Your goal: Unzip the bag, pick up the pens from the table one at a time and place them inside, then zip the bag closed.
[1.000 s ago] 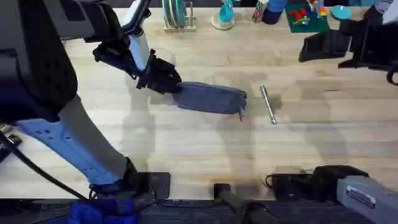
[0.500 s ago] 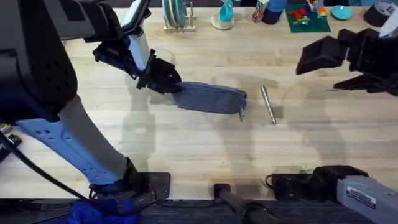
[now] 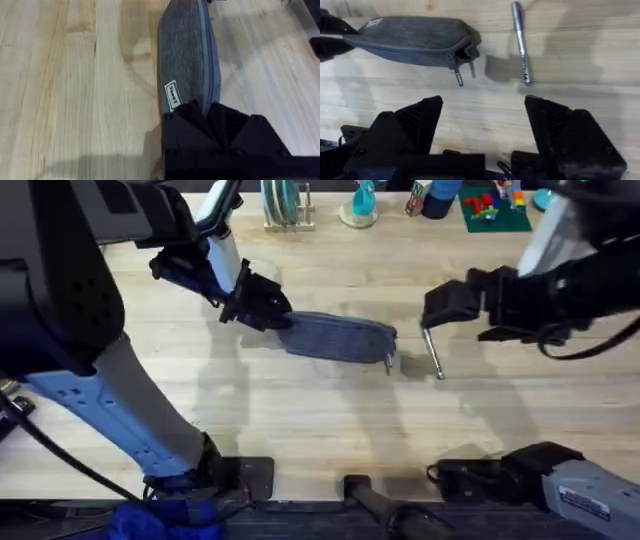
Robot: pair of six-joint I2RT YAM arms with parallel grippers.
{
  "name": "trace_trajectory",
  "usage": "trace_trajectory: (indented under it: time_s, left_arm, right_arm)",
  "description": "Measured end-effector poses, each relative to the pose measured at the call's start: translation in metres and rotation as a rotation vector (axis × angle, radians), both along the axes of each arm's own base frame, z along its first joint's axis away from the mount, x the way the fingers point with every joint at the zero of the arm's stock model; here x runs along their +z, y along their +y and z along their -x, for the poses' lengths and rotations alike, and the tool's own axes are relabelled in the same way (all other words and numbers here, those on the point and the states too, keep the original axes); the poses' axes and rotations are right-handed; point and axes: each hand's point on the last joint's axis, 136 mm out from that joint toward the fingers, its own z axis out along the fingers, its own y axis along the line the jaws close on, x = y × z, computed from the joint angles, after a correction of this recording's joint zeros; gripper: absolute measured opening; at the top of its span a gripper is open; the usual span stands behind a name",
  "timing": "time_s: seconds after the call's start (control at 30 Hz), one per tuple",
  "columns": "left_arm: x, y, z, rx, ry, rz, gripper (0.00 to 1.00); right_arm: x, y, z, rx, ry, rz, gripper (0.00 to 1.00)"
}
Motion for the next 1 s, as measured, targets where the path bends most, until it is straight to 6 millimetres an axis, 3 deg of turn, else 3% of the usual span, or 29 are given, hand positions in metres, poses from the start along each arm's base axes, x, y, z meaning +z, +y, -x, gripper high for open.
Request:
trace_trajectory:
  time_s: [0.3,0.63,1.0]
  left_arm:
    - [0.0,0.0,0.0,0.0,0.0,0.0,0.042]
    - [0.0,0.0,0.0,0.0,0.0,0.0,0.042]
    - [0.0,0.0,0.0,0.0,0.0,0.0,0.042]
  right_arm:
    - [-0.027,0.026,0.004,0.031,0.014,-0.026,0.994]
    - [-0.039,0.05,0.008,0.104,0.009,-0.027,0.995]
    - [-0.086,0.075,-0.003,0.148,0.115,0.044,0.993]
